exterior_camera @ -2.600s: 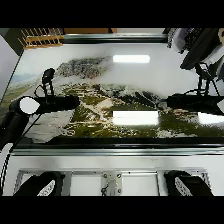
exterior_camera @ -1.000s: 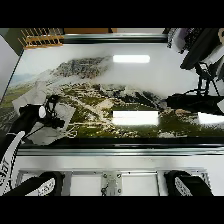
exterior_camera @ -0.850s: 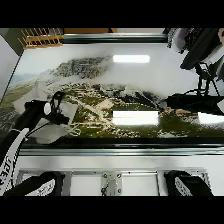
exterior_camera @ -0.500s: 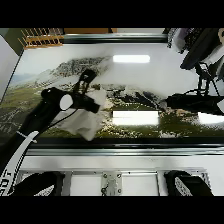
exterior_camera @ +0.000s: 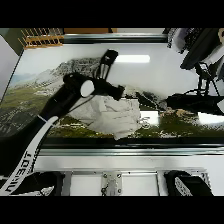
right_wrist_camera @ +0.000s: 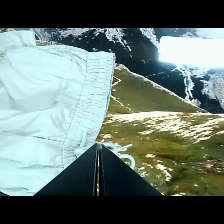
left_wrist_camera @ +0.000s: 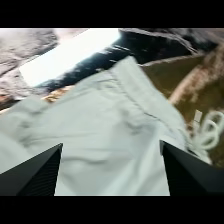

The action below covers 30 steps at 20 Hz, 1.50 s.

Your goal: Fold the clothes and pants, and hang the long-sleeved shirts on hangers.

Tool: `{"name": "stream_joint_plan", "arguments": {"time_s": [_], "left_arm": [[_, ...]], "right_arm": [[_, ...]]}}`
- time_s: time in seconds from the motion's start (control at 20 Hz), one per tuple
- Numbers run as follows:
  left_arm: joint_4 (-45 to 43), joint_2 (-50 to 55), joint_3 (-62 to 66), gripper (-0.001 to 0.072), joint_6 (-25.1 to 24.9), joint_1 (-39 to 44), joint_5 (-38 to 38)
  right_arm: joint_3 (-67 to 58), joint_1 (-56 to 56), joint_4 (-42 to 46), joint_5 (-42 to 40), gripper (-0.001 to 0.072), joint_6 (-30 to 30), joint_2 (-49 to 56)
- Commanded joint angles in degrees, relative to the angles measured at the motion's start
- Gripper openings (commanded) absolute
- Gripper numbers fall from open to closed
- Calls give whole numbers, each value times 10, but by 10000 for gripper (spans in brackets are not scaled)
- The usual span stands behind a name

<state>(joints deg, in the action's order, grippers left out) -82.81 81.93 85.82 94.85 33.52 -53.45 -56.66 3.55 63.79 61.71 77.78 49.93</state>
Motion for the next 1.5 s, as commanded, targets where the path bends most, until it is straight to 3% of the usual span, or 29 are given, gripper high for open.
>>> {"name": "stream_joint_plan", "arguments": {"time_s": [0.0,0.2,0.35,0.5,0.65,1.05,1.25,1.3,1.35,1.4,1.45], "left_arm": [[5,11,19,661,22,-125,-79],[30,11,-54,661,21,-311,-134],[147,11,-167,662,21,-433,-107],[232,12,-267,661,-1,-503,-59],[276,12,-314,661,-41,-518,-32],[276,39,-323,662,-40,-460,5],[333,57,-323,660,-40,-455,9],[339,57,-323,533,-40,-455,17],[343,57,-323,260,-40,-455,23],[344,57,-323,48,-41,-455,27],[344,57,-323,4,-42,-455,27]], "right_arm": [[0,-1,0,0,26,0,0],[0,-1,0,0,26,2,0],[0,-1,-7,0,25,2,1],[0,-1,-30,0,25,2,5],[0,-1,-51,0,25,2,12],[0,-1,-75,0,25,2,39],[0,-1,-75,0,27,2,43],[0,-1,-76,0,29,2,46],[0,-1,-80,0,31,2,53],[0,-1,-82,0,64,2,62],[0,-1,-82,0,316,2,73]]}}
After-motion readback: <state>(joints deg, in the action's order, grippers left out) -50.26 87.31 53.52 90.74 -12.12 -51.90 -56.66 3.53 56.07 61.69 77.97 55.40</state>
